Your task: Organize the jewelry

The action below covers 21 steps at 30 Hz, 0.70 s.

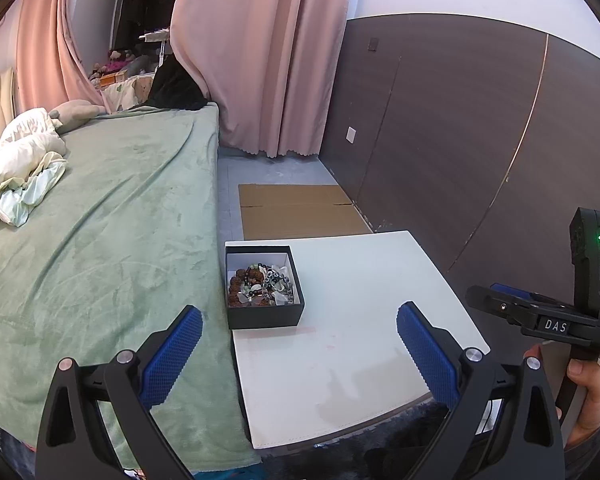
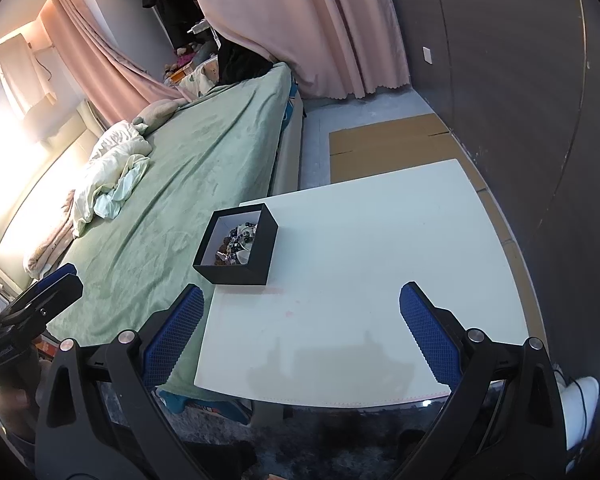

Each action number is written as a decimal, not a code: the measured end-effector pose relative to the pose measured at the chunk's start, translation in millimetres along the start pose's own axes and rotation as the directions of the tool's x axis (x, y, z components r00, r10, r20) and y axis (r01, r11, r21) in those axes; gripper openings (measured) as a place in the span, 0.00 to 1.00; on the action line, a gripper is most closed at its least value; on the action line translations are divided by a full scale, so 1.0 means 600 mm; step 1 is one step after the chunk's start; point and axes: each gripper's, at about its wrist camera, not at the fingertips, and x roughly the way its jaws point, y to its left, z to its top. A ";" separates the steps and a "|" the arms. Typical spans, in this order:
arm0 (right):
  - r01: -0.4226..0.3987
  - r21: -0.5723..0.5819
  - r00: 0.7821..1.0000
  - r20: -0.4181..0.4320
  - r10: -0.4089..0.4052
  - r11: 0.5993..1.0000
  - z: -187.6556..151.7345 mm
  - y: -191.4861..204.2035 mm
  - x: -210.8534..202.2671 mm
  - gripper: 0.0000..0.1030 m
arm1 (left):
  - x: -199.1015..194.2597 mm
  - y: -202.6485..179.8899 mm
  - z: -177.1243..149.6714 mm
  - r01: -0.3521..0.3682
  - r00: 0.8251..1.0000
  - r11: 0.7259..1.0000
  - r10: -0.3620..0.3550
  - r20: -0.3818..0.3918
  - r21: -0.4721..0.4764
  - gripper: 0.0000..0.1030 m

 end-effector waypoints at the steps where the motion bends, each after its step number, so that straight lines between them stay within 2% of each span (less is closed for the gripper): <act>1: 0.000 -0.001 1.000 0.000 0.000 1.000 0.000 0.000 0.000 0.95 | 0.000 0.000 0.000 0.000 1.000 1.000 0.000 -0.001 -0.001 0.92; 21: 0.003 -0.006 1.000 -0.004 -0.003 1.000 -0.001 0.000 0.002 0.95 | -0.007 0.000 -0.004 -0.013 1.000 1.000 0.013 0.002 0.000 0.92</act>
